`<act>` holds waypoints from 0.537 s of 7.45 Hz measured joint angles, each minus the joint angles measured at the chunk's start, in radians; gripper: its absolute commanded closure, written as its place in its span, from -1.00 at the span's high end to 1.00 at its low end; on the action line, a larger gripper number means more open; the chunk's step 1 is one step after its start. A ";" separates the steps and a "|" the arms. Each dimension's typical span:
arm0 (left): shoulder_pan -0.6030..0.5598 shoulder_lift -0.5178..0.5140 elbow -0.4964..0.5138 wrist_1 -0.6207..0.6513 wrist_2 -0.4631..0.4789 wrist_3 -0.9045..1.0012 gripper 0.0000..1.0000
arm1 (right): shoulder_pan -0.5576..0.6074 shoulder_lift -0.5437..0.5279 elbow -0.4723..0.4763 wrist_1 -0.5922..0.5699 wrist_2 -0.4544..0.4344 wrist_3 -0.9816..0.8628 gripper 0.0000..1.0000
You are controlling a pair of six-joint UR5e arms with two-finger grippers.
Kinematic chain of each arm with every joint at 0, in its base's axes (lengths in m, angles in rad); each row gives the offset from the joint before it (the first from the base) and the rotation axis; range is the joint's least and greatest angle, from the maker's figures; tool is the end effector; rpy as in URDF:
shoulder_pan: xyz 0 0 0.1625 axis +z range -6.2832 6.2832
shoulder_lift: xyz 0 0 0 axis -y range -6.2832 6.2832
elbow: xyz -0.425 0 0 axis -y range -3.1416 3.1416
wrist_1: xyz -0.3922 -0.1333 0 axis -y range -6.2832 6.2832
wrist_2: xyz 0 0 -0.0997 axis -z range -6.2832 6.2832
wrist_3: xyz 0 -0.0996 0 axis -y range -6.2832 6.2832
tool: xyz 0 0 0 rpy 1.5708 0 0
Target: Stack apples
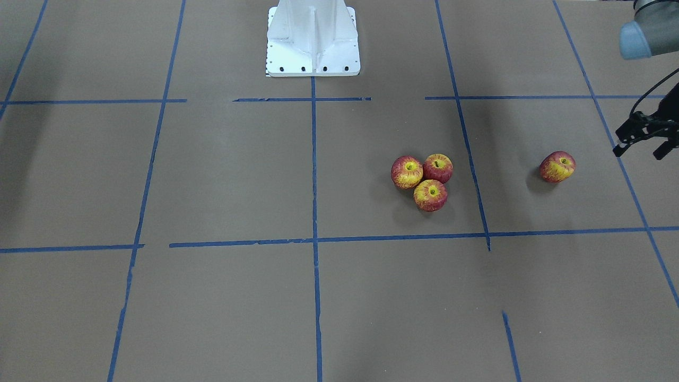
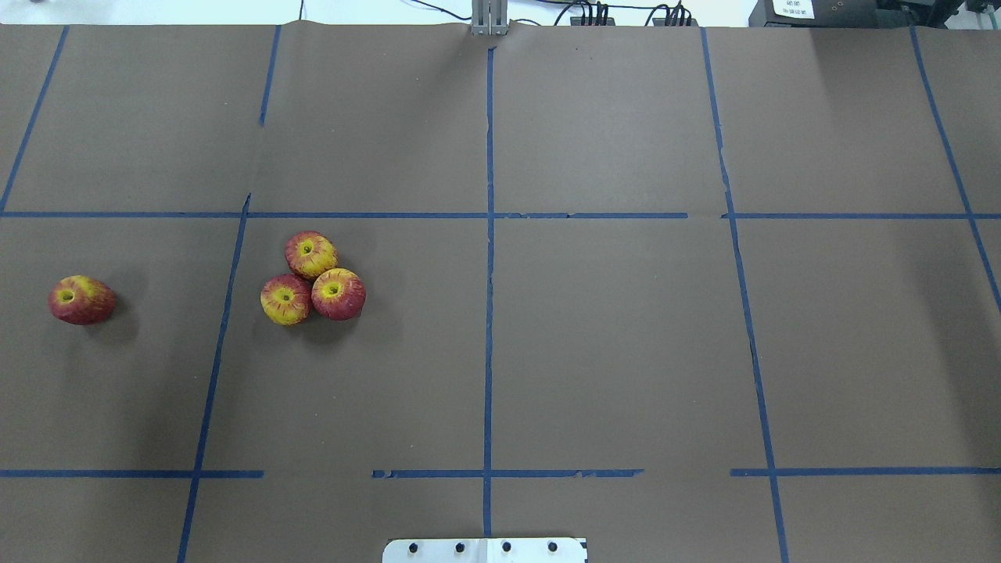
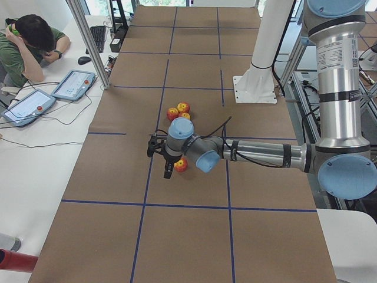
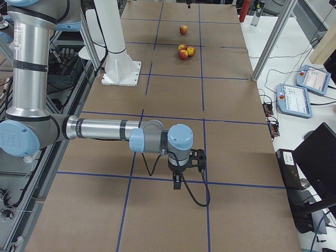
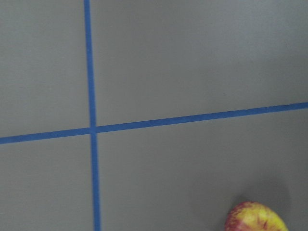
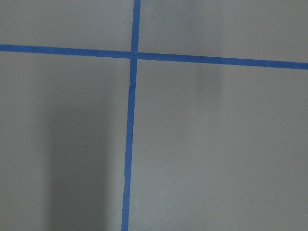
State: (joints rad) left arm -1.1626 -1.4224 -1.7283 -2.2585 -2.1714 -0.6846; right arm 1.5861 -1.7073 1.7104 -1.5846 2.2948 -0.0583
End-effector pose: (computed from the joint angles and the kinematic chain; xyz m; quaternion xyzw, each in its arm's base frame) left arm 0.1113 -0.4514 0.5783 0.1342 0.4070 -0.0237 0.9032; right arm 0.0739 -0.4322 0.6580 0.0080 -0.3541 -0.0182 0.9350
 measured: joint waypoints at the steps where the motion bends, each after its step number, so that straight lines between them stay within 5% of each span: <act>1: 0.080 0.000 0.005 -0.055 0.053 -0.108 1.00 | 0.000 0.000 0.000 0.000 0.000 0.000 1.00; 4: 0.216 -0.004 0.064 -0.180 0.152 -0.256 1.00 | 0.000 0.000 0.000 0.000 0.000 0.000 1.00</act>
State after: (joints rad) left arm -0.9470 -1.4259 -1.6644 -2.4381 -2.0191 -0.9410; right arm 1.5861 -1.7073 1.7104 -1.5846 2.2948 -0.0583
